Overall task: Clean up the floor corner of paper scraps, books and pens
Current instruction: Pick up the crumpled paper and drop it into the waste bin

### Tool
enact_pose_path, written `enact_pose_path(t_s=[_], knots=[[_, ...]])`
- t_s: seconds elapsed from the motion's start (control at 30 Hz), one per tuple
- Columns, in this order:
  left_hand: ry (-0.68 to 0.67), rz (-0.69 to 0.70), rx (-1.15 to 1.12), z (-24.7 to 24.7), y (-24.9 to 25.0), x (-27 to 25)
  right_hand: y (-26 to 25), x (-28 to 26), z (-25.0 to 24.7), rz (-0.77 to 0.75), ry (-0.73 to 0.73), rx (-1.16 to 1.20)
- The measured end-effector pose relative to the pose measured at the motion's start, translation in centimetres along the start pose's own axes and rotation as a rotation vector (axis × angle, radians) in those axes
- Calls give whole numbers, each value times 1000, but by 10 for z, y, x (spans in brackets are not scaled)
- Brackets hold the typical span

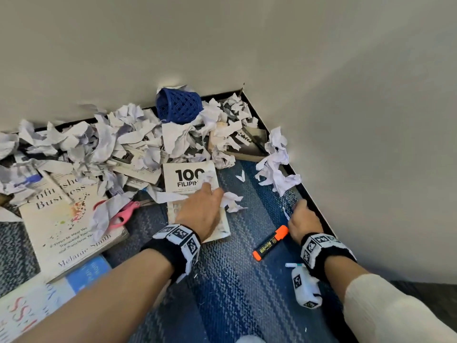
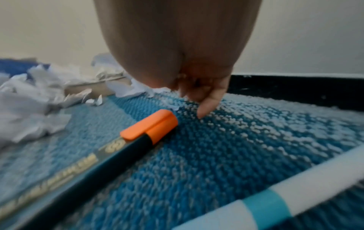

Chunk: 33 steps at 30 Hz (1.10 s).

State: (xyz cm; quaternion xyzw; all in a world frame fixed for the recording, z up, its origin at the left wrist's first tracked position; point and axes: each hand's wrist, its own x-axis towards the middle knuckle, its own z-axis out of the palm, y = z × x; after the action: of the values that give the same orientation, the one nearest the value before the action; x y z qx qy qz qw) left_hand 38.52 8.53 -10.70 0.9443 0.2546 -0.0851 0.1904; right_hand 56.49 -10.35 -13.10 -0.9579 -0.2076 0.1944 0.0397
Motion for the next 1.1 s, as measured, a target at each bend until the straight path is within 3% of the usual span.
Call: enact_pose_path(t_s=[0.1, 0.27, 0.4, 0.5, 0.6, 0.7, 0.83, 0.93, 1.1], knots=[[130, 19, 117, 8, 11, 1, -8, -2, 4, -13, -28, -49], [77, 125, 321, 32, 23, 22, -7, 0, 0, -80, -65, -96], [32, 63, 296, 40, 33, 36, -22, 13, -15, -122, 244, 56], [29, 72, 267, 31, 36, 47, -43, 27, -32, -321, 402, -33], [-21, 76, 151, 21, 35, 62, -56, 48, -29, -423, 311, -71], [56, 11, 3, 14, 33, 75, -58, 58, -4, -365, 143, -125], [182, 29, -134, -2, 39, 93, -69, 52, 22, -307, 137, -319], [250, 122, -60, -11, 48, 111, -69, 54, 27, -383, 137, -383], [120, 416, 16, -5, 62, 140, -67, 30, -5, -453, 70, 75]])
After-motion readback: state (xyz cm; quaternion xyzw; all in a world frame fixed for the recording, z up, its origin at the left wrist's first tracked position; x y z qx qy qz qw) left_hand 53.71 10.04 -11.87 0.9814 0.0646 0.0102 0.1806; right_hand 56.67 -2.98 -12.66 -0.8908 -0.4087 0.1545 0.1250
